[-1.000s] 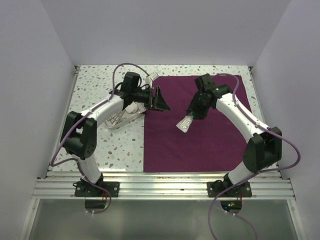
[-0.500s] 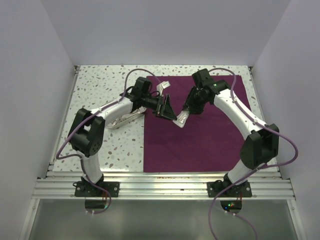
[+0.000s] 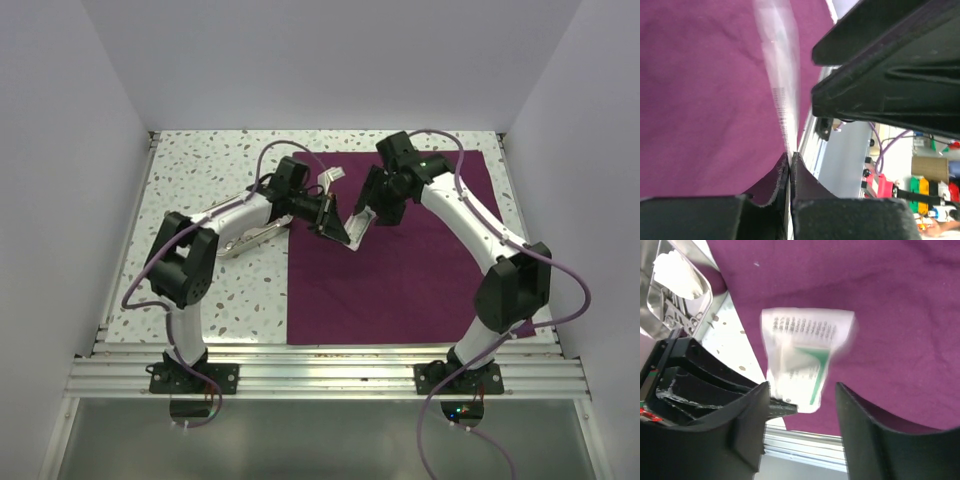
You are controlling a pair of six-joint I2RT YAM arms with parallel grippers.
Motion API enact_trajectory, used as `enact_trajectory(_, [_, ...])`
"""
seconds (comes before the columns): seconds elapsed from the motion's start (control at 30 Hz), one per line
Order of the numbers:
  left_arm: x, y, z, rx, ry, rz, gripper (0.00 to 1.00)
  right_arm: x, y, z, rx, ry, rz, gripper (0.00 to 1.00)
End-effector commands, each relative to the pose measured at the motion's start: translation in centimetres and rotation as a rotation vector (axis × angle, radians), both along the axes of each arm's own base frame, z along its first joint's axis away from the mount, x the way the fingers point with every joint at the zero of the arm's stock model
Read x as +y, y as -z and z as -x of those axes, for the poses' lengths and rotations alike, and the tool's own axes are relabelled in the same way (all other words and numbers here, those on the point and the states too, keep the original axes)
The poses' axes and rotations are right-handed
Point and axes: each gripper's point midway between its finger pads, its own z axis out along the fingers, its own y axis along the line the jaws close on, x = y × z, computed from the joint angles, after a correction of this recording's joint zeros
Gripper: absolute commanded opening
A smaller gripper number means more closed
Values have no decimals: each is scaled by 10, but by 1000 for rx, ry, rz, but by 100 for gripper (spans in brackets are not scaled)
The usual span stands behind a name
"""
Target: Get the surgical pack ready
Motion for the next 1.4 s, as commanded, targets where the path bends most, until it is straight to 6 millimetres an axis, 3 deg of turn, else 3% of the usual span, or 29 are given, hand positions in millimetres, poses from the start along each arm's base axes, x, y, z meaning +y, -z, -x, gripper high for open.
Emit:
enact_trajectory(0.0, [18, -3, -26, -61, -66, -42, 0, -1, -9, -3, -18, -59, 36, 62])
enact_trajectory(0.07, [40, 4, -30, -48, -115, -119, 0, -10, -8, -4, -13, -65, 87, 68])
enact_trajectory(0.1, [64, 14, -48, -106, -181, -200, 0, -18, -7, -3, -11, -80, 122, 73])
enact_trajectory(0.13, [82, 17, -47, -99, -212, -277, 0, -20, -5, -4, -6, -93, 137, 75])
enact_trajectory(0.17, [112, 28, -65, -164, -277, -390, 0, -23, -3, -6, -2, -107, 158, 77])
enact_trajectory(0.23, [146, 32, -66, -178, -320, -526, 0, -34, 3, -1, 39, -151, 210, 81])
enact_trajectory(0.27, [172, 37, -75, -214, -364, -616, 0, -33, 2, -2, 40, -173, 213, 82])
enact_trajectory(0.37, [216, 33, -79, -276, -428, -787, 0, -35, 10, 4, 70, -265, 239, 84])
enact_trajectory(0.43, [232, 25, -80, -336, -453, -858, 0, -30, 12, 8, 66, -320, 216, 85])
enact_trajectory(0.57, [270, 28, -82, -393, -443, -1067, 0, -30, 26, 17, 85, -376, 203, 85])
enact_trajectory(0.87, [276, 33, -80, -460, -284, -1104, 0, -25, 42, 26, 116, -445, 152, 85])
enact_trajectory(0.97, [265, 33, -79, -474, -230, -1042, 0, -26, 44, 25, 117, -444, 138, 84])
enact_trajectory(1.1, [259, 55, -65, -414, -157, -1011, 0, -30, 44, 25, 124, -434, 131, 84])
enact_trajectory(1.37, [264, 71, -73, -410, -118, -1057, 0, -31, 45, 25, 131, -419, 125, 84])
